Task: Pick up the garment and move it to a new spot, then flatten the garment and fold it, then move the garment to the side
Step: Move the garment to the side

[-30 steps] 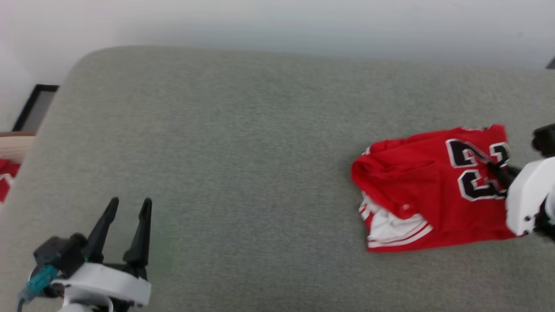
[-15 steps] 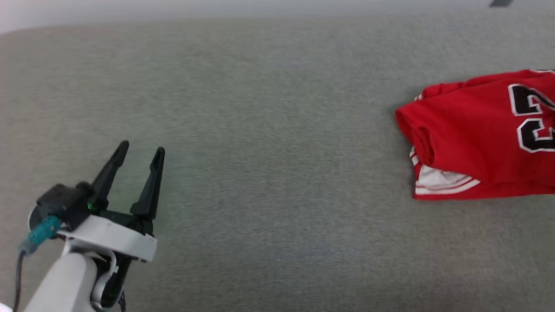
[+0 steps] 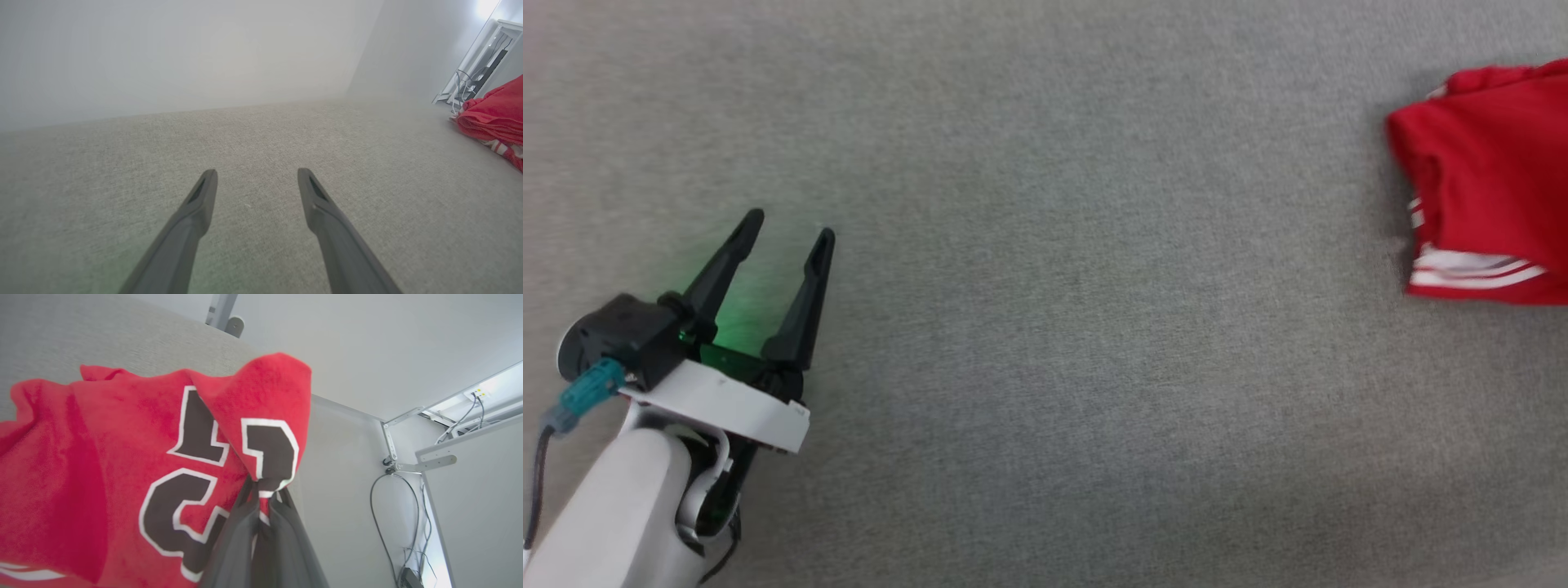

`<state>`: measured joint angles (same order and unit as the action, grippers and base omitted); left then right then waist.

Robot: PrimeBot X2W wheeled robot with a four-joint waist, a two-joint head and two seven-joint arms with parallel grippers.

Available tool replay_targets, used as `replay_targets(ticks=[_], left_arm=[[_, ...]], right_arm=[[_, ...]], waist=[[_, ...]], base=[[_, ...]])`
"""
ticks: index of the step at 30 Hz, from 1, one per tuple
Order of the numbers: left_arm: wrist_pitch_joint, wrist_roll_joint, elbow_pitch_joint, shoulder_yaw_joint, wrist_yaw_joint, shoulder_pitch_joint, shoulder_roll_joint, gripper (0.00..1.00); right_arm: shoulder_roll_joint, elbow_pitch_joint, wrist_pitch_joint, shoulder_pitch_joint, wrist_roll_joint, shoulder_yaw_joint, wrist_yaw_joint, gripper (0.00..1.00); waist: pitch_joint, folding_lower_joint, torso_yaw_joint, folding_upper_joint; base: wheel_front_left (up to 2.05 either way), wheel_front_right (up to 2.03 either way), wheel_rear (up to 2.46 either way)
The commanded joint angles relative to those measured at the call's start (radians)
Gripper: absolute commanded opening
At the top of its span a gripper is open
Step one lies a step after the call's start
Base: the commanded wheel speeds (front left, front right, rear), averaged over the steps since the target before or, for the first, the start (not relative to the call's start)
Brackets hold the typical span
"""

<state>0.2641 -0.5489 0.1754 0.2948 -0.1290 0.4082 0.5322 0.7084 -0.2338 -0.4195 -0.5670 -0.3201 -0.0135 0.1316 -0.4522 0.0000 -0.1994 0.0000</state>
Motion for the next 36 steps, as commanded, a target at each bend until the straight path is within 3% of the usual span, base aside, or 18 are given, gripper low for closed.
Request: replay_targets(ticks=[1, 12, 18, 31, 33, 35, 36], left_arm=[[-0.001, -0.004, -0.002, 0.005, -0.003, 0.016, 0.004, 1.0], [-0.001, -0.023, 0.0, 0.037, -0.003, 0.045, 0.043, 1.0], [-0.002, -0.031, 0.006, 0.039, 0.0, 0.049, 0.062, 1.0], [-0.006, -0.025, 0.009, 0.054, 0.0, 0.055, 0.079, 1.0], [-0.006, -0.026, 0.01, 0.052, 0.0, 0.053, 0.08, 1.0], [-0.006, -0.027, 0.011, 0.05, 0.0, 0.051, 0.078, 1.0], [-0.006, -0.028, 0.01, 0.049, 0.0, 0.05, 0.076, 1.0]], right_arm=[[0.013, -0.015, 0.01, -0.017, 0.012, 0.01, -0.002, 0.0], [0.056, -0.136, 0.126, -0.084, 0.21, 0.057, -0.002, 0.0], [0.009, -0.198, 0.161, -0.134, 0.317, 0.077, -0.002, 0.0], [-0.125, -0.314, 0.208, -0.229, 0.424, 0.099, -0.002, 0.0], [-0.139, -0.321, 0.22, -0.237, 0.439, 0.118, -0.002, 0.11], [-0.15, -0.327, 0.234, -0.242, 0.455, 0.138, -0.002, 0.31], [-0.155, -0.332, 0.238, -0.245, 0.461, 0.148, -0.002, 0.47]], waist=[[-0.05, 0.0, -0.042, 0.0], [-0.108, 0.0, -0.041, 0.0], [-0.132, 0.0, -0.037, 0.0], [-0.155, 0.0, -0.047, 0.0], [-0.153, 0.0, -0.049, 0.0], [-0.148, 0.0, -0.049, 0.0], [-0.145, 0.0, -0.048, 0.0]], base=[[0.0, 0.0, 0.0], [0.0, 0.0, 0.0], [0.0, 0.0, 0.0], [0.0, 0.0, 0.0], [0.0, 0.0, 0.0], [0.0, 0.0, 0.0], [0.0, 0.0, 0.0]])
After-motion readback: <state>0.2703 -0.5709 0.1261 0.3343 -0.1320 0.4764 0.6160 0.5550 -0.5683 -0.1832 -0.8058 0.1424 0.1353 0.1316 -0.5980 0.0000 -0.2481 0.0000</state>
